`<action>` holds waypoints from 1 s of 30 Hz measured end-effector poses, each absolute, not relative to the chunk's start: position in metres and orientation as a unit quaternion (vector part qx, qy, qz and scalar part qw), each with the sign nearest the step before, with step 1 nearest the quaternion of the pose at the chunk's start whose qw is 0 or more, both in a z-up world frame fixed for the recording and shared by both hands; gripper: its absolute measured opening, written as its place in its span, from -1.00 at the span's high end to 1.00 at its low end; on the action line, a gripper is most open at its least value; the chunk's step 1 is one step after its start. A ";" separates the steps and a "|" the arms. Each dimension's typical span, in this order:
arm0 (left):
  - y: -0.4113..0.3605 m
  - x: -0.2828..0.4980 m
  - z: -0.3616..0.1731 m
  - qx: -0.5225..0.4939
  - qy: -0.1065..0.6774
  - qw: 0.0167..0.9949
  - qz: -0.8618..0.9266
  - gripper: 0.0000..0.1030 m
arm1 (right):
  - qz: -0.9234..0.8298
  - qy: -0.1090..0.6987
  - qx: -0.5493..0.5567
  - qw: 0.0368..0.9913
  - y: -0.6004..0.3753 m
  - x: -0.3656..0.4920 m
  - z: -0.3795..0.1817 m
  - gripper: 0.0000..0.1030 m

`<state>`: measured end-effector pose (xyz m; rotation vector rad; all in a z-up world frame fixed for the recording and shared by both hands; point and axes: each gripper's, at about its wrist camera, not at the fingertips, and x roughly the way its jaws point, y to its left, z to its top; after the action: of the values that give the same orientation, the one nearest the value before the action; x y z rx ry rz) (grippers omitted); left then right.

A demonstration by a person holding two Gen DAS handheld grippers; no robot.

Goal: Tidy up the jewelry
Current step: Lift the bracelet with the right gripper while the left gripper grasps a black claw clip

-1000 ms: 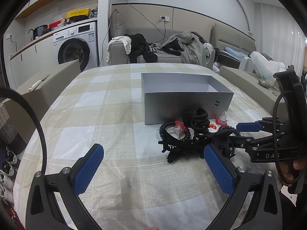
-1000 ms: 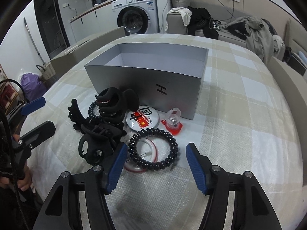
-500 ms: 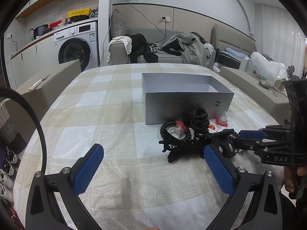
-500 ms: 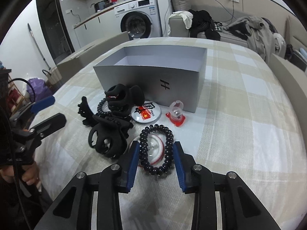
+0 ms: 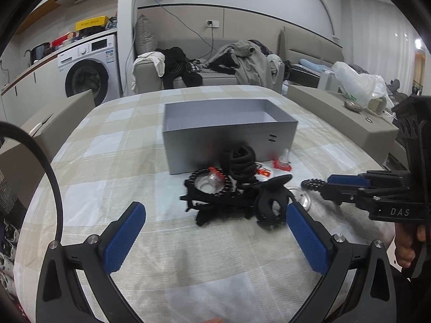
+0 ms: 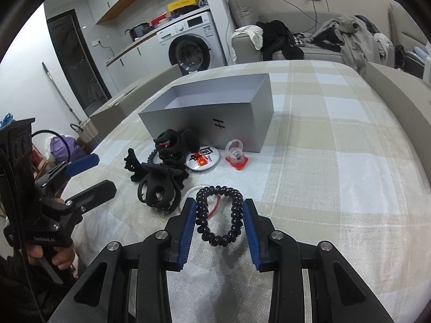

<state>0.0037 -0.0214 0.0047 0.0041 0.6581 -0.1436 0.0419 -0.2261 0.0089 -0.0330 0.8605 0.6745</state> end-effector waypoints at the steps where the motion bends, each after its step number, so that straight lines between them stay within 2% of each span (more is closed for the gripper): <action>1: -0.024 0.004 0.005 0.004 0.324 0.943 -0.074 -0.97 | 0.322 0.410 -0.016 0.854 -0.228 0.042 0.009 0.34; 5: -0.033 0.008 0.006 0.014 0.327 0.941 -0.087 -0.96 | 0.324 0.410 -0.006 0.852 -0.231 0.040 0.010 0.34; 9: -0.045 0.012 0.003 0.039 0.341 0.934 -0.104 -0.56 | 0.325 0.411 -0.001 0.852 -0.235 0.041 0.010 0.34; 14: -0.054 0.013 -0.003 0.055 0.360 0.922 -0.131 -0.52 | 0.324 0.412 0.000 0.852 -0.234 0.042 0.010 0.34; 16: -0.057 0.015 -0.004 0.060 0.365 0.919 -0.139 -0.37 | 0.324 0.413 -0.003 0.851 -0.233 0.042 0.009 0.34; 18: -0.062 0.020 -0.008 0.067 0.378 0.913 -0.138 -0.04 | 0.323 0.412 -0.005 0.852 -0.233 0.041 0.010 0.34; 19: -0.063 0.020 -0.008 0.071 0.378 0.913 -0.134 -0.03 | 0.323 0.412 -0.005 0.852 -0.233 0.041 0.009 0.34; 21: -0.063 0.019 -0.008 0.071 0.378 0.912 -0.144 0.15 | 0.324 0.413 -0.005 0.851 -0.233 0.041 0.009 0.34; 30: -0.053 0.011 -0.001 0.048 0.351 0.923 -0.148 0.16 | 0.330 0.409 0.001 0.851 -0.234 0.042 0.011 0.34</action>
<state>0.0107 -0.0534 -0.0006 0.0986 0.7206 -0.3048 0.0416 -0.2342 0.0108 0.0011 0.8622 0.6943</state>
